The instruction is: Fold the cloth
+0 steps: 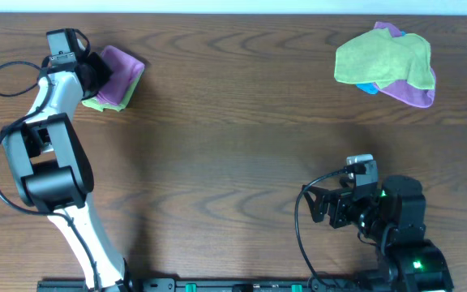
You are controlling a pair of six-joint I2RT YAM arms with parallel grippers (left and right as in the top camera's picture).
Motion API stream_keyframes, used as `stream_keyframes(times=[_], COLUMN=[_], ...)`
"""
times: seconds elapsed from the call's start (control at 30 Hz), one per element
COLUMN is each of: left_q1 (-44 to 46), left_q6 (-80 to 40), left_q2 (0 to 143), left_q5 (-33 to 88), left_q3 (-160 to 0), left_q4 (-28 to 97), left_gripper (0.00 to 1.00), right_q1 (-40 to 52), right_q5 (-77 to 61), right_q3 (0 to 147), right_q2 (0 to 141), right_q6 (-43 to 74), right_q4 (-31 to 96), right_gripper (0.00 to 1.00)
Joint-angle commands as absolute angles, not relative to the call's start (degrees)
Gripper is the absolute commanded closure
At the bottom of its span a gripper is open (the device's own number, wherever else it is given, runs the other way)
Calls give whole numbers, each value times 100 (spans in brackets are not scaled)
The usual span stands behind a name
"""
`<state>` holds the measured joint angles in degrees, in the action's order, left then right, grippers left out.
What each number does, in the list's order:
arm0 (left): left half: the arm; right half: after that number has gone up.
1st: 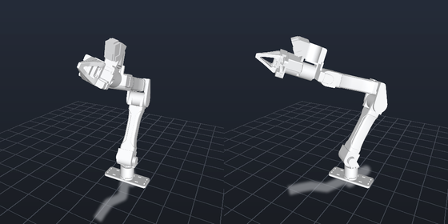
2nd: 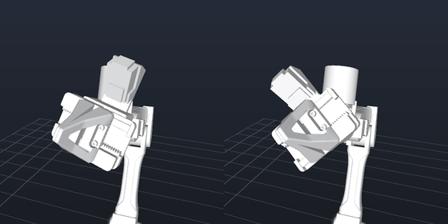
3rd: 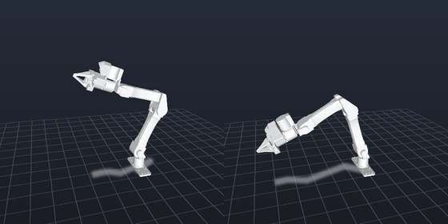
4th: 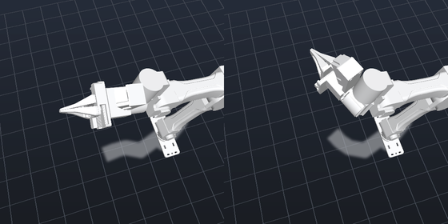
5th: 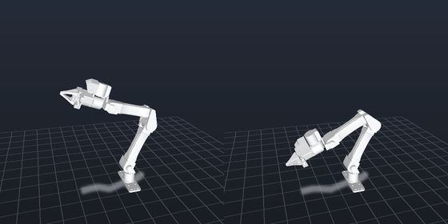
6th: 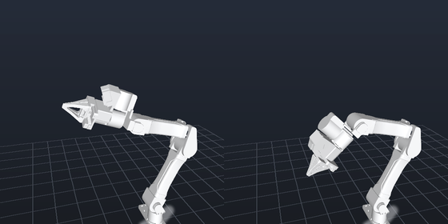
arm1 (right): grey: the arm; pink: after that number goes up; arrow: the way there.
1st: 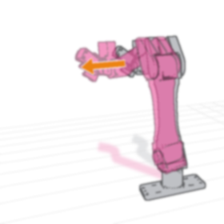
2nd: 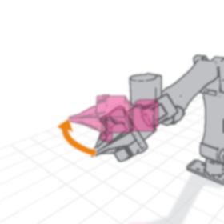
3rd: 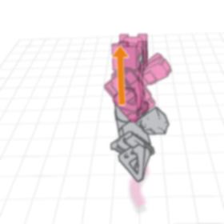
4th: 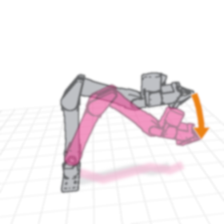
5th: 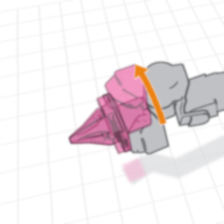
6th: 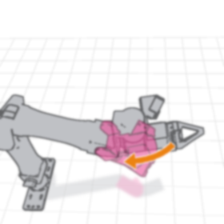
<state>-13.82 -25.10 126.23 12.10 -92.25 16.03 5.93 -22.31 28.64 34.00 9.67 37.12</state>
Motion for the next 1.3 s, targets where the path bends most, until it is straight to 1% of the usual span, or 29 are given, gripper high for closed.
stream_keyframes(times=[0.0, 0.1, 0.23, 0.37, 0.57, 0.9, 0.93, 0.97, 1.0, 1.03, 1.27], left_q1=[-1516, -1601, -1608, -1511, -1347, -923, -878, -847, -816, -799, -832], left_q6=[-2458, -2436, -2281, -2139, -1796, -1214, -1162, -1155, -1153, -1155, -1153], left_q2=[12628, 12626, 12540, 12278, 11712, 10674, 10565, 10477, 10381, 10252, 9708], left_q5=[832, 856, 1409, 1505, 1507, 1531, 1529, 1529, 1520, 1490, 1269], left_q3=[-9290, -9290, -9408, -9745, -10353, -10412, -10412, -10412, -10412, -10412, -10412], left_q4=[1603, 1599, 1614, 1959, 2902, 4519, 4659, 4768, 4880, 4993, 5780], left_gripper=[94, 94, 94, 95, 94, 94, 82, 58, 29, 5, 5], right_q1=[554, 554, 554, 554, 554, 554, 554, 554, 554, 554, 554], right_q5=[-2270, -2268, -2270, -2268, -2268, -2270, -2270, -2270, -2270, -2270, -2270], right_q3=[2832, 2832, 2832, 2832, 2832, 2832, 2832, 2832, 2832, 2832, 2832], right_q2=[3376, 3376, 3376, 3376, 3376, 3376, 3376, 3376, 3376, 3376, 3376], right_q6=[1026, 1026, 1026, 1026, 1026, 1026, 1026, 1026, 1026, 1026, 1026], right_q4=[3708, 3708, 3708, 3708, 3708, 3708, 3708, 3708, 3708, 3708, 3708], right_gripper=[1, 1, 1, 1, 1, 1, 1, 1, 1, 1, 1])
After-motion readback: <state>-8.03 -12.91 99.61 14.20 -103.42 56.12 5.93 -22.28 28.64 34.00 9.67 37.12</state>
